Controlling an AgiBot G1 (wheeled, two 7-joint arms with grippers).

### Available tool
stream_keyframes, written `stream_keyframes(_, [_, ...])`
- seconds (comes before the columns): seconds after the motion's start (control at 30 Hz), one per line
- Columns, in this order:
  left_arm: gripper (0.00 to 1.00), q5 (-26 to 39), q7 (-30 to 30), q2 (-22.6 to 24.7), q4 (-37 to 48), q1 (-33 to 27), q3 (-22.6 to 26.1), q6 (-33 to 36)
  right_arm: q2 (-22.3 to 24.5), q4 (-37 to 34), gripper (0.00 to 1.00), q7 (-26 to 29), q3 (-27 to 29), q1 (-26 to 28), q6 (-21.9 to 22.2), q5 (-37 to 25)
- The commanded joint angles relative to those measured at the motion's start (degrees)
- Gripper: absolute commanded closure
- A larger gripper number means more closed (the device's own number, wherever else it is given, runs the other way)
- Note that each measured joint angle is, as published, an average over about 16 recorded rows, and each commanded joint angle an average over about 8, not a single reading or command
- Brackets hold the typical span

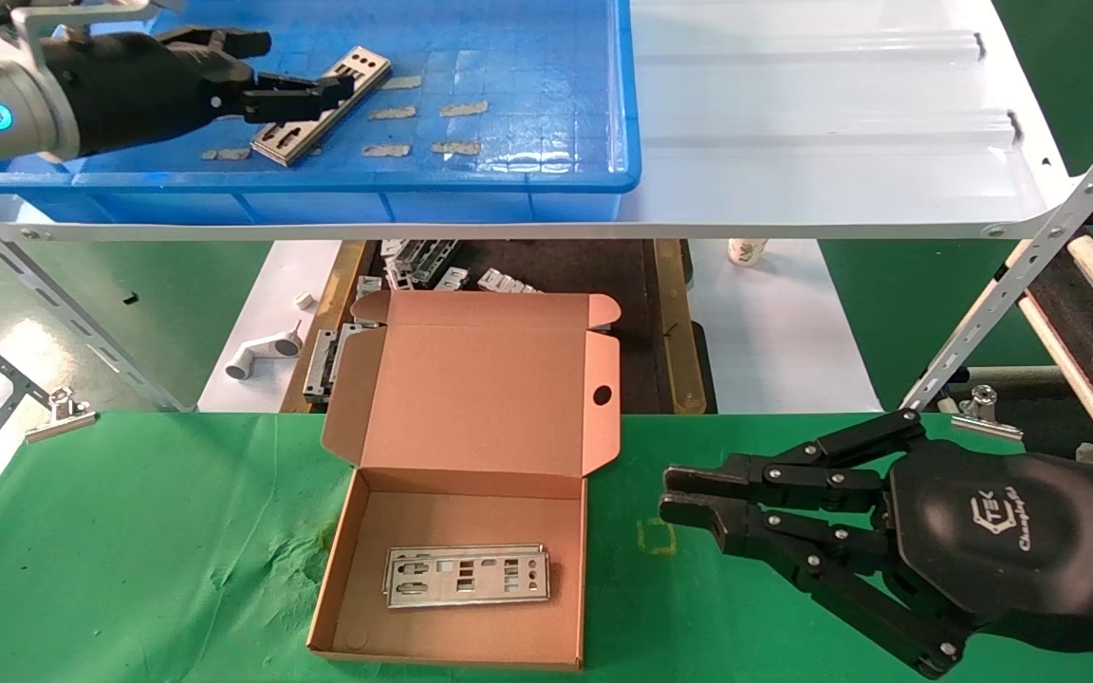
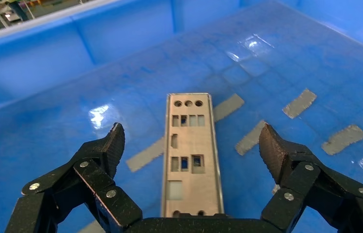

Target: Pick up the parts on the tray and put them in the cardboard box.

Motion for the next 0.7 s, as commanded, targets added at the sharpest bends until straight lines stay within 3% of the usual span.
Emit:
stream_keyframes(0.03, [0.0,0.4,0.2,0.7,1.4,-0.4,0.2,-0.8,0.0,0.0,1.0,0.0,0.0,0.0,0.0,0.0])
stream_keyframes(0.17, [0.0,0.7,0.5,1.0,2.6,-0.8,0.5,0.7,0.0,0.0,1.0,0.0,0.0,0.0,0.0,0.0])
stream_keyframes(0.23, [0.07,0.8,0.6,1.1,3.1,-0.9,0.6,1.0,0.0,0.0,1.0,0.0,0.0,0.0,0.0,0.0])
stream_keyframes(0.3, [0.21,0.8,0.7,1.2,3.6,-1.1,0.6,1.0,0.0,0.0,1.0,0.0,0.0,0.0,0.0,0.0])
stream_keyframes(0.43, [0.69,0.6,0.7,1.5,4.4,-1.4,0.4,0.5,0.0,0.0,1.0,0.0,0.0,0.0,0.0,0.0])
stream_keyframes(0.5, [0.88,0.5,0.7,1.6,4.8,-1.5,0.3,0.3,0.0,0.0,1.0,0.0,0.0,0.0,0.0,0.0])
stream_keyframes(0.57, [0.98,0.4,0.7,1.7,5.1,-1.5,0.3,0.1,0.0,0.0,1.0,0.0,0.0,0.0,0.0,0.0])
stream_keyframes(0.7, [1.0,0.4,0.7,2.0,5.6,-1.4,0.3,-0.2,0.0,0.0,1.0,0.0,0.0,0.0,0.0,0.0])
